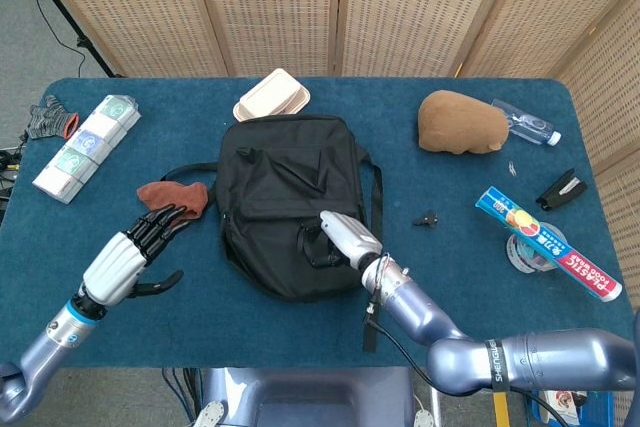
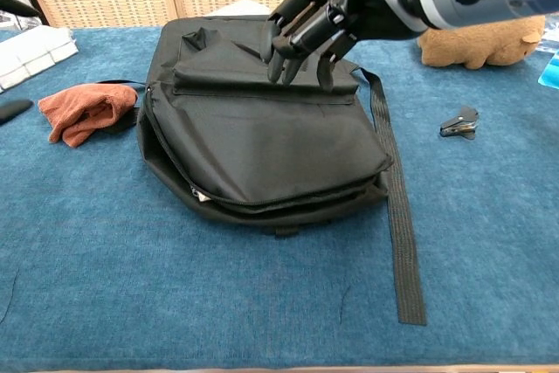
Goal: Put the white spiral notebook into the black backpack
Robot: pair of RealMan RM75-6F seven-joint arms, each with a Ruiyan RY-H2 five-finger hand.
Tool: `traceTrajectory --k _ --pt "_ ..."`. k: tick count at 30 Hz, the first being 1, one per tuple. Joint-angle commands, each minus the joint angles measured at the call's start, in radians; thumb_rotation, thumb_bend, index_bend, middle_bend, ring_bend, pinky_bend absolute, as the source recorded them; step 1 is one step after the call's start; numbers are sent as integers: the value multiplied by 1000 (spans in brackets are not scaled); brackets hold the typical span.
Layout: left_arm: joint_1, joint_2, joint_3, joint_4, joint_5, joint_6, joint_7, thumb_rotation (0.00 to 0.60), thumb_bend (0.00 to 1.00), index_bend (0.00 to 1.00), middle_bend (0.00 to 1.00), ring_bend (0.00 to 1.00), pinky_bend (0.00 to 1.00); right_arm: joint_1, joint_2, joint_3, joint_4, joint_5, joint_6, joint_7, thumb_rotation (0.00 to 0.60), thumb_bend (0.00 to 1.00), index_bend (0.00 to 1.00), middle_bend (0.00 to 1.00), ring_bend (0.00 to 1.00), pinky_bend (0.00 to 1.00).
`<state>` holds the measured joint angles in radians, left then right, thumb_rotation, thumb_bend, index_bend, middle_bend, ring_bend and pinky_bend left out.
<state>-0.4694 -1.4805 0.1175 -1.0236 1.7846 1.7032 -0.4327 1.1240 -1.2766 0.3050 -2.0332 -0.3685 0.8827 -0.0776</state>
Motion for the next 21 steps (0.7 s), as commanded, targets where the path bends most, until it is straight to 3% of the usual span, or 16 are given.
traceTrajectory --k 1,3,5,7,16,21 --pt "13 5 -23 33 -28 -6 -29 519 325 0 0 0 151 -24 16 -3 -23 -34 -87 41 600 534 408 349 249 443" --pt "18 2 -31 50 -42 -17 -45 518 325 0 0 0 151 -37 32 1 -28 -58 -147 69 600 255 219 142 65 251" --pt "21 -2 -39 66 -55 -29 -58 517 325 0 0 0 151 -46 49 1 -34 -74 -191 93 600 148 109 30 2 137" --pt "24 -8 -50 83 -67 -36 -68 517 324 0 0 0 151 -50 61 -9 -44 -68 -216 111 600 129 71 0 0 101" --pt "29 -40 -78 148 -110 -97 -104 520 325 0 0 0 148 -112 110 -55 -72 -159 -297 171 600 129 129 0 0 106" --pt "38 -46 -100 140 -145 -127 -107 516 324 0 0 0 139 -197 155 -108 -86 -343 -238 127 600 131 147 3 0 106"
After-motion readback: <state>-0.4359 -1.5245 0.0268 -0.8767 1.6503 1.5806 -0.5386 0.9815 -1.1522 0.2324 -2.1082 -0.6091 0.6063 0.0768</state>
